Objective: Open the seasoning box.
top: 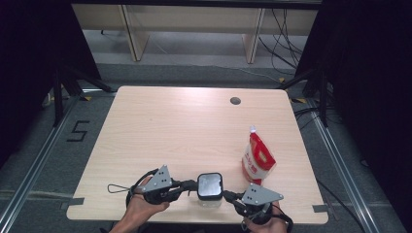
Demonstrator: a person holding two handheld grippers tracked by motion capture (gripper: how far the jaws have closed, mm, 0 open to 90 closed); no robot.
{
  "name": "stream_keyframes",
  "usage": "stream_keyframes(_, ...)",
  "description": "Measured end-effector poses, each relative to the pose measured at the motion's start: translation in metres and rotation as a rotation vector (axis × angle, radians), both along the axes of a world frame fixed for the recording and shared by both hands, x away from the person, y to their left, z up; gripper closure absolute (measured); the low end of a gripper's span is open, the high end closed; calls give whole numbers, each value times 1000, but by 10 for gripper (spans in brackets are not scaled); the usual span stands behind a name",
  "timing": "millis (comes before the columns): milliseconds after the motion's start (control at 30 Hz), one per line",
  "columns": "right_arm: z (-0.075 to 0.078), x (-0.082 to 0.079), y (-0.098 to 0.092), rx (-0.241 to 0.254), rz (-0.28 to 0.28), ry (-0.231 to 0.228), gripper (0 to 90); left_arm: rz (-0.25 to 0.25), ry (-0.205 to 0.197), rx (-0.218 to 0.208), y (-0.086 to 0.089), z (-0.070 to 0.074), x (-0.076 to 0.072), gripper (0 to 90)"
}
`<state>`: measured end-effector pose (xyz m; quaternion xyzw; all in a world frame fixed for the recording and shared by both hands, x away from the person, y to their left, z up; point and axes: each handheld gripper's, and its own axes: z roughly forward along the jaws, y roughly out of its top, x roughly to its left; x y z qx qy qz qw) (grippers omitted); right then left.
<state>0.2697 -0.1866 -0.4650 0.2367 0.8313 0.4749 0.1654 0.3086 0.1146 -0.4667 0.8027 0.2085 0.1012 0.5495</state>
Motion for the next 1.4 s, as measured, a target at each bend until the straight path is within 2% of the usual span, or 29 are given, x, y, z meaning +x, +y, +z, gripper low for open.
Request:
stream_keyframes(167, 1, 1, 0, -3, 1, -6, 881, 6, 13, -9, 0, -1, 0, 890)
stream_keyframes(233, 3, 1, 1, -2, 1, -7, 881, -6, 5, -1, 2, -1, 1, 888)
stream_keyframes(267, 3, 1, 1, -2, 1, -7, 881, -3, 19, -12, 1, -1, 1, 888)
stream_keyframes(400, 4, 1, 3, 13, 9, -5, 881, 2, 15, -11, 2, -1, 2, 847)
stream_keyframes(433, 5, 1, 3, 9, 6, -6, 881, 6, 11, -5, 3, 0, 2, 826)
stream_keyframes(533, 8, 1, 4, 8, 5, -15, 881, 7, 14, -40, 7, 2, 2, 727)
stream_keyframes(567, 8, 1, 4, 8, 5, -15, 881, -1, 11, -42, 9, 3, 2, 727)
stream_keyframes(600, 8, 2, 5, 20, 12, -21, 881, -10, 32, -39, 11, 1, 0, 655)
stream_keyframes(633, 8, 2, 5, 20, 12, -21, 881, -10, 32, -39, 11, 1, 0, 619)
stream_keyframes(667, 9, 2, 5, 17, 13, -24, 880, -27, 11, -19, 13, -1, 0, 619)
stream_keyframes(700, 10, 1, 6, 25, 14, -24, 881, -29, -2, 22, 14, -4, 0, 547)
stream_keyframes(800, 12, 1, 7, 13, 10, -34, 880, -23, 1, 35, 15, -9, -2, 509)
stream_keyframes(833, 13, 1, 7, 13, 9, -39, 880, -38, -4, 50, 15, -11, -1, 489)
stream_keyframes(900, 14, 0, 8, 19, 0, -33, 880, -61, -10, 65, 14, -16, 0, 487)
stream_keyframes(967, 15, 2, 8, 7, 15, -46, 880, -63, -5, 75, 12, -18, -1, 482)
stream_keyframes(1033, 16, 0, 10, 27, 1, -35, 876, -64, -1, 90, 10, -22, 0, 477)
stream_keyframes(1067, 18, 1, 10, 19, 13, -53, 876, -65, -8, 111, 10, -25, 2, 480)
stream_keyframes(1200, 19, 1, 11, 21, 14, -56, 876, -52, 12, 110, 9, -32, 4, 501)
stream_keyframes(1233, 20, 1, 12, 19, 20, -70, 876, -53, 12, 117, 10, -33, 5, 514)
stream_keyframes(1267, 20, 0, 12, 30, 13, -56, 875, -47, 22, 121, 10, -34, 6, 530)
stream_keyframes(1300, 20, 0, 13, 27, 7, -71, 876, -49, 28, 117, 11, -35, 7, 545)
stream_keyframes(1400, 22, 0, 14, 16, 21, -76, 876, -53, 33, 104, 10, -36, 7, 587)
